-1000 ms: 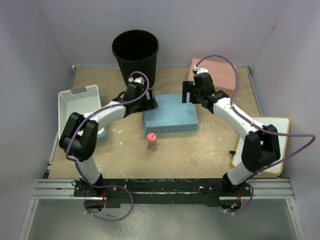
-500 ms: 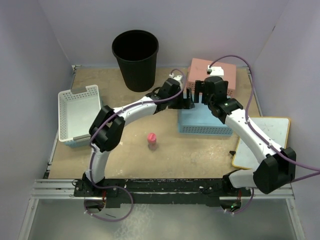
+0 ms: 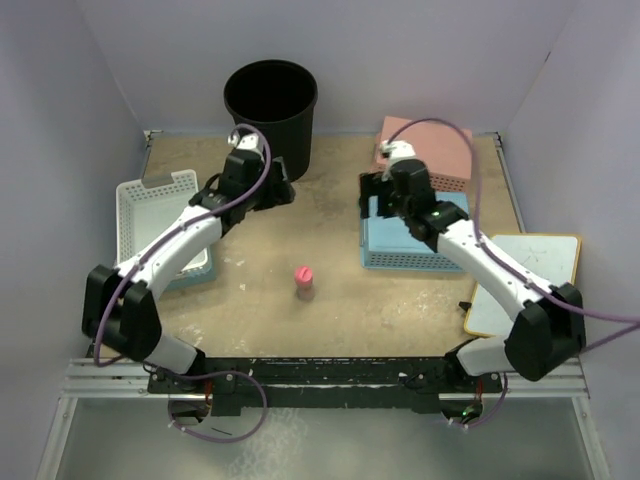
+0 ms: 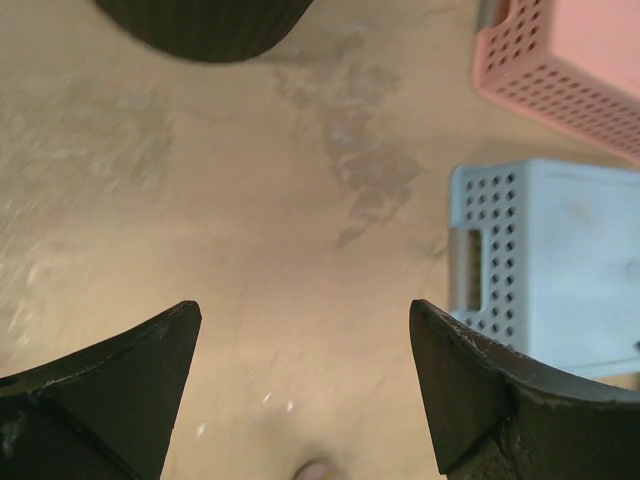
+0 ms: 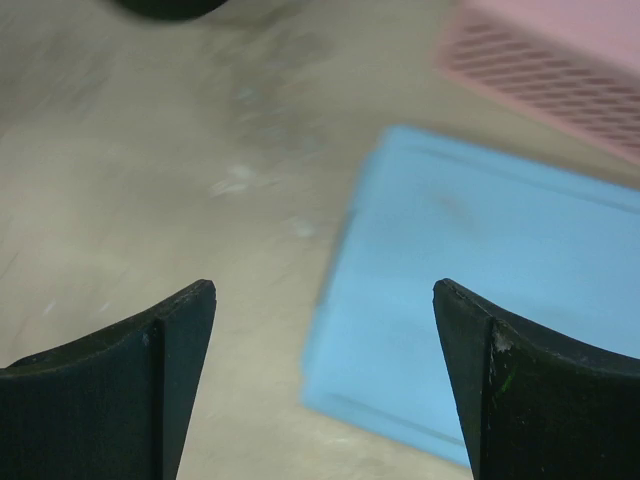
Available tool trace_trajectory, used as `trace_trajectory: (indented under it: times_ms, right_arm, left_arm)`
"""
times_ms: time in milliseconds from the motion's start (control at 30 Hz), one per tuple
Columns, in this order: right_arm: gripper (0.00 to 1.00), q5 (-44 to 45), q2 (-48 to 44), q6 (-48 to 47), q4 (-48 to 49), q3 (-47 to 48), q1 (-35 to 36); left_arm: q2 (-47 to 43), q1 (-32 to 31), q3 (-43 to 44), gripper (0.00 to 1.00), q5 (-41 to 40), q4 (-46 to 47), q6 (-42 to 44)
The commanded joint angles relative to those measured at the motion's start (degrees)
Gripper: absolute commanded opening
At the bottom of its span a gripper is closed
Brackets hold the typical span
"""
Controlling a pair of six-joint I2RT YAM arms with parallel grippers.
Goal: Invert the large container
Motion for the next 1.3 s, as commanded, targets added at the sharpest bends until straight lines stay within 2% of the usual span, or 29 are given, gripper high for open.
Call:
trace_trajectory:
  times_ms: [0,167,300,400,500,700,767,967,1033,1133,1267]
  right_arm:
    - [0.92,-15.6,7.2,-0.4,3.2,1.4,9.8]
    - [0.93,-17.4,16.7,3.3,-0.6,5.6,10.8]
    - [0.95,-4.9,20.6,2.8,-5.9,9.1,10.7]
    - [0.96,6.3,22.8,3.0,-10.9,11.8,9.7]
    - [0.97,10.7,23.9,3.3,-12.8,13.5,8.7]
    - [0.96,5.4,22.7,3.3,-9.0,17.3,8.7]
    - [0.96,0.7,22.0,3.6,-6.8,19.6,8.6]
    - [0.96,-4.3,24.0,3.5,-6.0,27.1,8.6]
    - [0.96,-5.3,25.1,2.6,-6.9,27.6,8.7]
    - [0.96,-8.6,24.5,2.3,-8.8,22.9,8.6]
    - [0.95,-13.0,18.7,1.6,-6.4,11.7,8.7]
  left_arm:
    - [-10.1,0.2,-8.0,0.83,-9.0,-5.8,0.4]
    - [-17.6,3.6,-6.7,0.86,-18.8,-14.0,0.8]
    - [-18.0,5.7,-3.4,0.87,-17.7,-16.4,5.6]
    - [-16.2,5.8,0.0,0.87,-20.8,-20.8,6.8]
    - [-15.8,7.5,0.8,0.88,-22.4,-21.6,7.0]
    - [-12.5,14.8,2.2,0.88,-15.1,-24.4,7.1]
    - [-12.6,15.0,2.8,0.88,-12.7,-23.3,6.5]
    - [-15.3,15.1,2.5,0.88,-14.2,-21.3,6.1]
    - [-17.6,15.1,0.4,0.88,-10.5,-19.7,6.9]
    - [-23.1,15.1,-3.4,0.88,-3.0,-14.3,7.5]
    - [-26.7,15.0,-6.7,0.89,-1.8,-11.5,8.1]
